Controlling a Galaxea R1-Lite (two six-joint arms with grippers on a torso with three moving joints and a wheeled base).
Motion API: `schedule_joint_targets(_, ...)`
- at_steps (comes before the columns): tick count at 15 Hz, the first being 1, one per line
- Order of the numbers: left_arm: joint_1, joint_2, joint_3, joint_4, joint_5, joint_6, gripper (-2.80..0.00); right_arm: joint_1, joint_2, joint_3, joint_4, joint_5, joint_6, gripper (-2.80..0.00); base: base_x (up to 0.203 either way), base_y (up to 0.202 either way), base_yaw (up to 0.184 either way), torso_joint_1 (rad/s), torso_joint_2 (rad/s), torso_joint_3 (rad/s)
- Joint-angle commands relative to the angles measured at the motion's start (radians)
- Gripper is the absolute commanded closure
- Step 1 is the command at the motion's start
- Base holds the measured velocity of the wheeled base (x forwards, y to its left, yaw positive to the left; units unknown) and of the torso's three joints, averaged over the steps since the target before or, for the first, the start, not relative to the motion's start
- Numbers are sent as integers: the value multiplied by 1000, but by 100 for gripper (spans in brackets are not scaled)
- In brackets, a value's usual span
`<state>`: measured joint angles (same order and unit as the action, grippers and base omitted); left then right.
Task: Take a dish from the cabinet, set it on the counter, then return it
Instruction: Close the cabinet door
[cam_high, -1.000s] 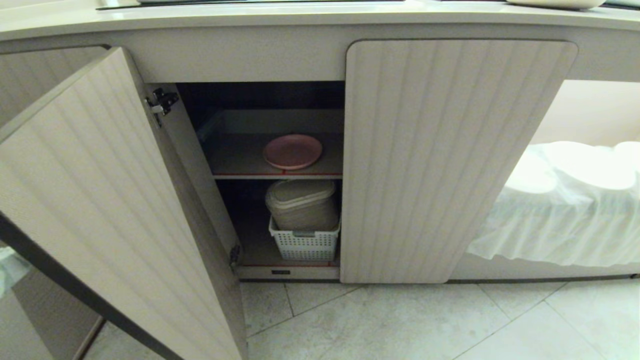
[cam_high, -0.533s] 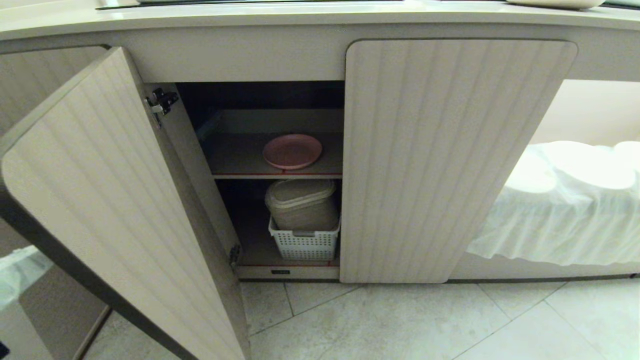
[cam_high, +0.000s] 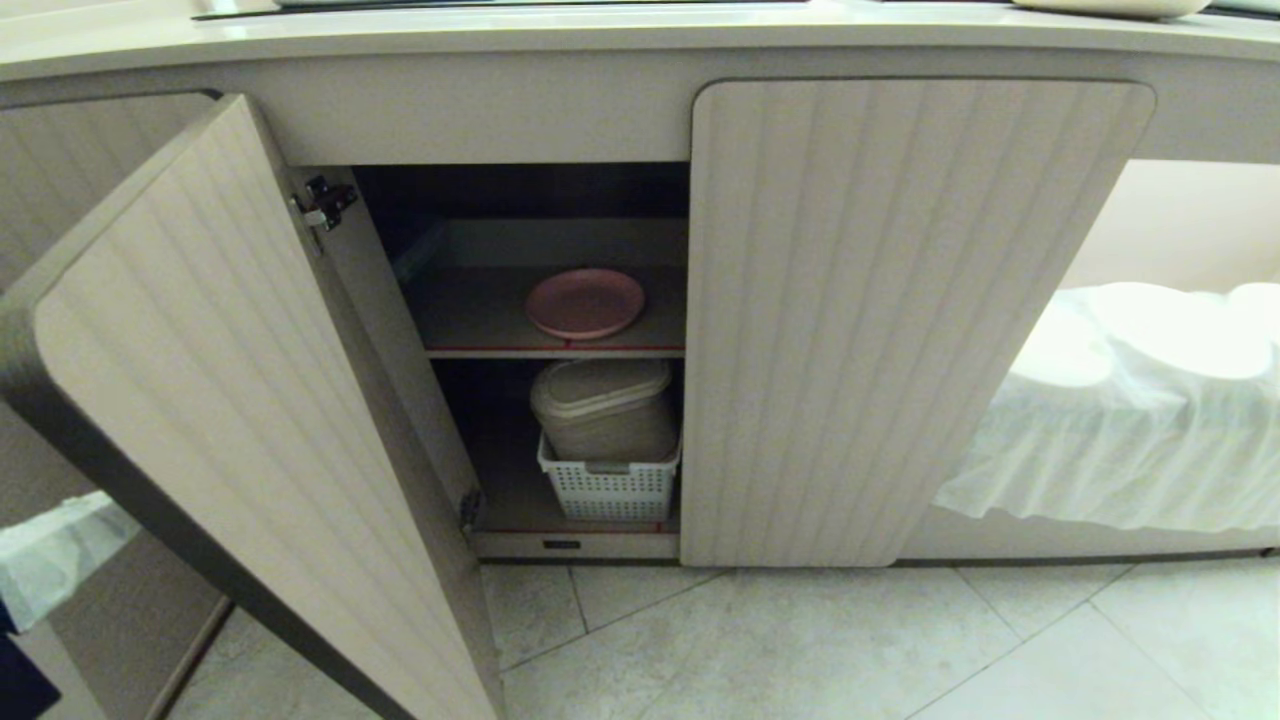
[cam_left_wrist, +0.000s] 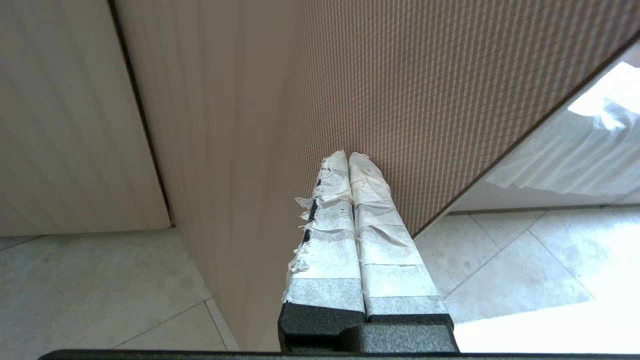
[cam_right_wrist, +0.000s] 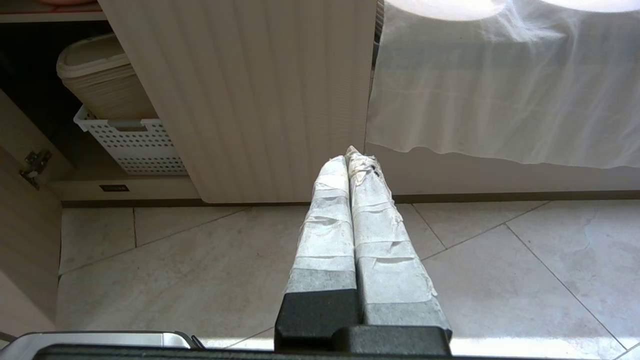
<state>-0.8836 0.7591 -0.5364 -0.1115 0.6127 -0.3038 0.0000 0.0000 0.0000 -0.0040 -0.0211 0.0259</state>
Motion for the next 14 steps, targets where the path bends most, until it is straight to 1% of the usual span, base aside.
schedule_joint_targets(1,0,7,-1,0,-11,-1,0,0,0,0,-1,0,0,0,0,0,0,0,0,0)
schedule_joint_targets(6,0,35,-7,-2,-14,-1,0,0,0,0,-1,0,0,0,0,0,0,0,0,0)
schedule_joint_targets(9,3,85,-14,-64,-13,0,0,0,0,0,-1,0,0,0,0,0,0,0,0,0)
schedule_joint_targets(14,9,138,-14,-103,-11,2,0,0,0,0,-1,0,0,0,0,0,0,0,0,0)
